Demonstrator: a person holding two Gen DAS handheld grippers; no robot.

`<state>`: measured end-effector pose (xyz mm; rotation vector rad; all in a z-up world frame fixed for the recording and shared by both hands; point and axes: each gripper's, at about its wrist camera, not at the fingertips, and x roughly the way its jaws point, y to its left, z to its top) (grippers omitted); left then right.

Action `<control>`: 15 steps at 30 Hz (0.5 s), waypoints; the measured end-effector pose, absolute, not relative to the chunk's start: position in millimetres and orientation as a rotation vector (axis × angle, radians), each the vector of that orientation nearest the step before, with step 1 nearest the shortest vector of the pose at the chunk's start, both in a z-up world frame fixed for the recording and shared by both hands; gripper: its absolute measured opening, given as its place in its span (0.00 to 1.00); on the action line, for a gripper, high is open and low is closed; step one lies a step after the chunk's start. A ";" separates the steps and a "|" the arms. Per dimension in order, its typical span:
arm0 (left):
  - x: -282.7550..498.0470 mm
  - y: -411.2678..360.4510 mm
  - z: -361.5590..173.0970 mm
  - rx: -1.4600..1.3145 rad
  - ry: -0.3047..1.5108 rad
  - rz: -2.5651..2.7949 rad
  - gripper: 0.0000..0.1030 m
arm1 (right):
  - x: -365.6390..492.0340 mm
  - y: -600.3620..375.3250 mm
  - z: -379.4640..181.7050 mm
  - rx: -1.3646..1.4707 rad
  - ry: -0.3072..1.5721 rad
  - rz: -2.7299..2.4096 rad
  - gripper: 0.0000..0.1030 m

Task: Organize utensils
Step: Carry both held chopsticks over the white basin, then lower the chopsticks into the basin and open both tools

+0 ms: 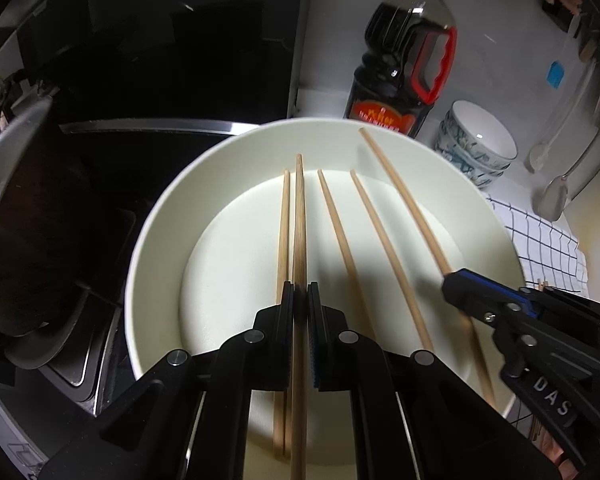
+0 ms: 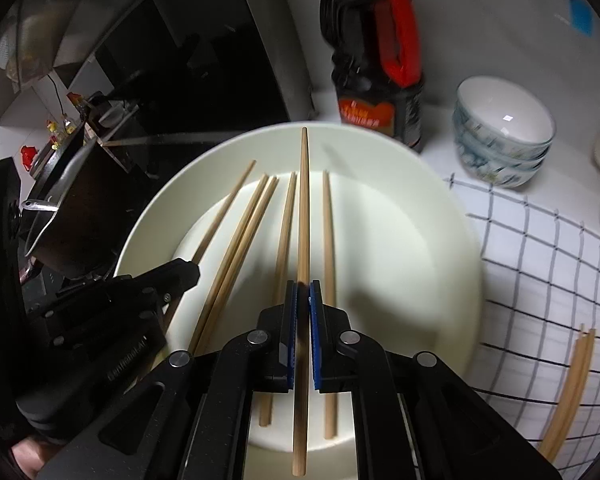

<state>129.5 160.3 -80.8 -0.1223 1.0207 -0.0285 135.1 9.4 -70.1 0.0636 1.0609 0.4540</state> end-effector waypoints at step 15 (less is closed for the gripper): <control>141.8 163.0 -105.4 -0.095 1.087 -0.002 0.17 | 146.7 14.2 -105.6 0.057 1.172 0.403 0.07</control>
